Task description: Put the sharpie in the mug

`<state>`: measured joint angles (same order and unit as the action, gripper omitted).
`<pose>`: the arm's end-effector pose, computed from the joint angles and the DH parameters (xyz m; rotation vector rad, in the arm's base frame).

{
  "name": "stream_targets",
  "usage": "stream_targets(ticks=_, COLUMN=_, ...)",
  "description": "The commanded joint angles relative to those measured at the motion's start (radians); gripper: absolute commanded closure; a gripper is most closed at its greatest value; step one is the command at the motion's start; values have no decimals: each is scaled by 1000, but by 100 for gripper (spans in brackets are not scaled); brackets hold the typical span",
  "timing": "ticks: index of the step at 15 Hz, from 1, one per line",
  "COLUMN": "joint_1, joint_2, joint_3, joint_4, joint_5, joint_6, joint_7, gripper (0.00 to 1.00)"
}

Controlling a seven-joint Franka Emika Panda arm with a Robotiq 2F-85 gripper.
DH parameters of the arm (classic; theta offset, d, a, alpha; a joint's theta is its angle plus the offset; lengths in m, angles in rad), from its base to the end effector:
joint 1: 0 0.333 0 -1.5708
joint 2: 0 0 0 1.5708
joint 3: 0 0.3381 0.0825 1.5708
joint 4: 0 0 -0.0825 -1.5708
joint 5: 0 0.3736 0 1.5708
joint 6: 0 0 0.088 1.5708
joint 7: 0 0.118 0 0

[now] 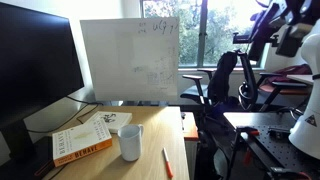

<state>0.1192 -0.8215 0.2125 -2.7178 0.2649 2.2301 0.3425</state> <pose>0.2929 0.1164 0.4939 -2.9243 0.2640 -0.4292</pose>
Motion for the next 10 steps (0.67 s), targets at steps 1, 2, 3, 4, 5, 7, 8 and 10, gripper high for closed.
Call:
stream_targets(ticks=1, joint_1=-1, joint_2=0, joint_3=1, joint_4=2, joint_5=0, joint_6=-2, joint_7=-1, gripper=0)
stream_targets(ticks=2, joint_1=-1, joint_2=0, joint_3=1, joint_4=2, joint_5=0, joint_6=-2, joint_7=-1, gripper=0)
stream_targets(ticks=3, joint_1=-1, joint_2=0, joint_3=1, joint_4=2, joint_5=0, joint_6=-2, joint_7=-1, gripper=0)
stream_targets(ticks=4, joint_1=-1, joint_2=0, joint_3=1, joint_4=2, joint_5=0, joint_6=-2, joint_7=-1, gripper=0)
stream_targets(ticks=5, joint_1=-41, joint_2=14, joint_3=27, joint_4=5, joint_5=-25, joint_6=12, joint_7=48, gripper=0)
stream_targets(ticks=7, joint_1=-117, joint_2=79, joint_3=39, joint_4=18, joint_5=-54, joint_6=32, joint_7=133, gripper=0)
stream_targets(ticks=8, joint_1=-157, joint_2=130, joint_3=34, joint_4=22, joint_5=-71, joint_6=55, joint_7=154, gripper=0)
stream_targets(ticks=10, joint_1=-221, joint_2=242, joint_3=22, joint_4=37, joint_5=-83, joint_6=100, joint_7=199, gripper=0)
